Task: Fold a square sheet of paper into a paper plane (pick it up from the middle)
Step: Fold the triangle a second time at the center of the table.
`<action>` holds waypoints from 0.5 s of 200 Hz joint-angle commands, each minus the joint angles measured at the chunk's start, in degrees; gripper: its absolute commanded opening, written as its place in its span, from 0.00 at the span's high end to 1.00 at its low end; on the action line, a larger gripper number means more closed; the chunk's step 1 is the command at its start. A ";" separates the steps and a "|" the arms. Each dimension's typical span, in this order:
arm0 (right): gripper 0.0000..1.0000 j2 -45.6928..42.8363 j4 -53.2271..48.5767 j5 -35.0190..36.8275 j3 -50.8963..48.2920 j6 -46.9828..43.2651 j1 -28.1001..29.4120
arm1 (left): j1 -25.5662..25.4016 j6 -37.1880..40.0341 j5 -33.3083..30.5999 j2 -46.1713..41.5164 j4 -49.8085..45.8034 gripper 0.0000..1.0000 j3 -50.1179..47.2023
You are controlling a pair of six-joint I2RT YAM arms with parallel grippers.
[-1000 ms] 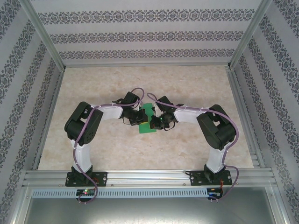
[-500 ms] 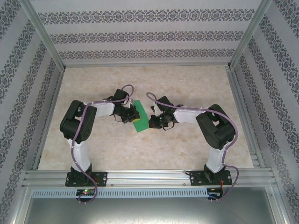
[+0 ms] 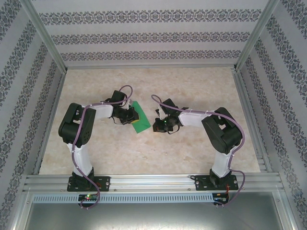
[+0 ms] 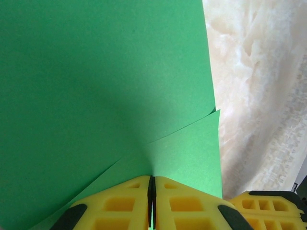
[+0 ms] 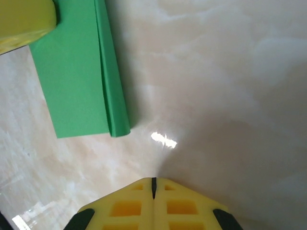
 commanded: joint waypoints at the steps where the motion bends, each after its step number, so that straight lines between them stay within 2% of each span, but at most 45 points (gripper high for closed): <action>1: 0.99 -4.01 -1.38 -1.10 3.20 1.09 0.42 | -0.52 1.75 1.39 -0.77 -0.84 0.87 -1.82; 16: 0.95 -4.86 -0.85 -0.36 4.07 1.09 0.36 | -2.23 1.09 2.64 -1.24 0.59 0.86 -1.67; 41: 0.82 -4.25 -2.02 1.58 5.87 -0.35 0.30 | -5.22 -0.02 2.81 -1.34 1.78 0.86 -0.96; 63: 0.77 -2.42 -4.41 2.84 7.71 -2.45 0.12 | -7.03 -0.66 2.94 -0.77 2.40 0.85 -0.26; 81: 0.78 -1.27 -4.84 1.98 8.24 -3.69 -0.21 | -7.57 -0.89 2.69 -0.84 2.05 0.84 0.35; 100: 0.87 0.47 -5.16 -1.08 9.60 -5.37 -0.27 | -7.56 -1.82 0.47 -2.27 1.78 0.84 0.21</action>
